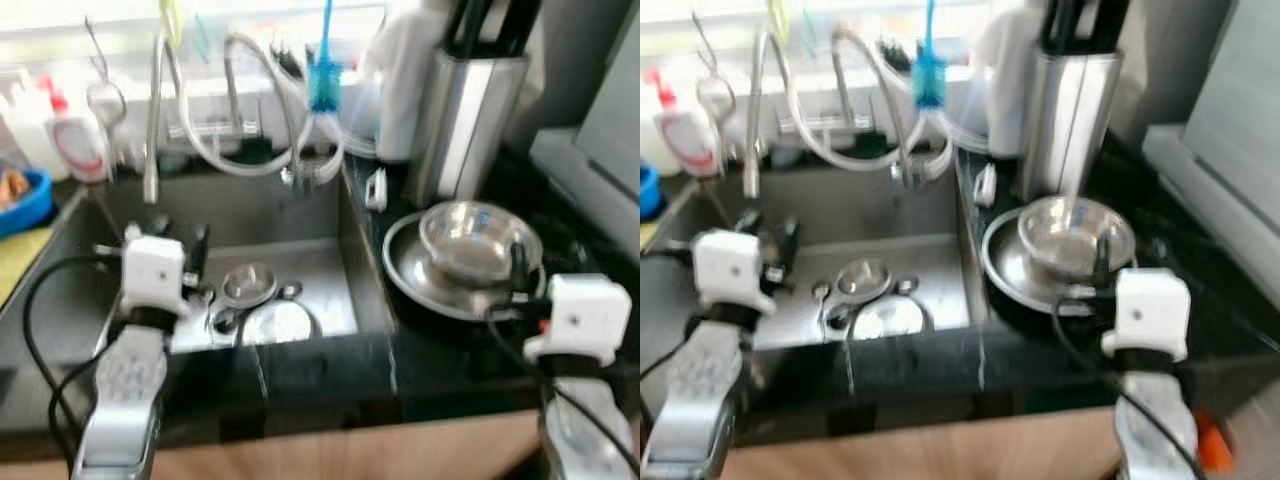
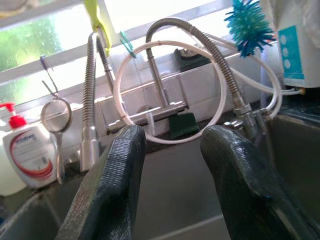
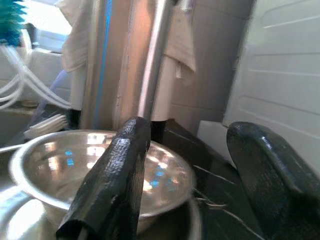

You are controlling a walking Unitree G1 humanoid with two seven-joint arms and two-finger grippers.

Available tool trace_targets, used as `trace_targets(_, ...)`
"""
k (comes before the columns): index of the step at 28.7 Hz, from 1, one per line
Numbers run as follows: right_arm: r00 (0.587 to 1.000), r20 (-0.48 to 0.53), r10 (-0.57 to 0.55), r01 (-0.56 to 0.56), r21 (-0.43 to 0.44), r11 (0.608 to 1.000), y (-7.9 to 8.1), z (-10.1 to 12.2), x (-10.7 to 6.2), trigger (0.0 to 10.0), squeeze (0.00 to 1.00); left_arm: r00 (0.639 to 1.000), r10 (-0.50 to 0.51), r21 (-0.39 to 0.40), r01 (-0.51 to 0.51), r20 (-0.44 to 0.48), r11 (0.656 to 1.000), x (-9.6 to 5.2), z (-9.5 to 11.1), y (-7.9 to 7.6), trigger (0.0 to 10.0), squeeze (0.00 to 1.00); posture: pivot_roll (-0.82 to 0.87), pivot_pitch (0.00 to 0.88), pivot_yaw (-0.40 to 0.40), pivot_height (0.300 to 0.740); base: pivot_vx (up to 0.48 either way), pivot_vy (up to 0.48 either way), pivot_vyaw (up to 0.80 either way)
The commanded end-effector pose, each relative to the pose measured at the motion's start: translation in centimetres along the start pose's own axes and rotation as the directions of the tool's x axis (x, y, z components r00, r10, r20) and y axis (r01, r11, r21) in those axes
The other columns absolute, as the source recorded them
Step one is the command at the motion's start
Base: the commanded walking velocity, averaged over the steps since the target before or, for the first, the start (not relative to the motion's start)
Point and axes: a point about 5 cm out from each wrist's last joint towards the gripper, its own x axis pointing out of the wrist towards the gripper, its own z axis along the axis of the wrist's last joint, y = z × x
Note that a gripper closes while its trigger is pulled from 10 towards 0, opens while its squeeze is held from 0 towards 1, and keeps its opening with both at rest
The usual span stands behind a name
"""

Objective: Kitchen organization

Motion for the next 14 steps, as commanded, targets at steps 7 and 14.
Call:
trace_targets(7,1.000,-0.006,-0.028,0.028,0.057,0.998,-0.1,0.4,0.4,10.0,0.00,1.000,0.027,0.016,-0.027,-0.006,0.999,-0.2,-0.2,0.8,10.0,0.00,0.02,0.007,0.014,0.740,0.000,0.000,0.00)
trace_targets(14,0.992,-0.056,-0.112,0.122,0.203,0.972,-1.5,1.2,2.1,10.0,0.00,1.000,0.023,0.019,-0.023,-0.005,1.000,0.1,-0.2,0.9,10.0,0.00,0.01,0.009,0.023,0.740,0.000,0.000,0.00)
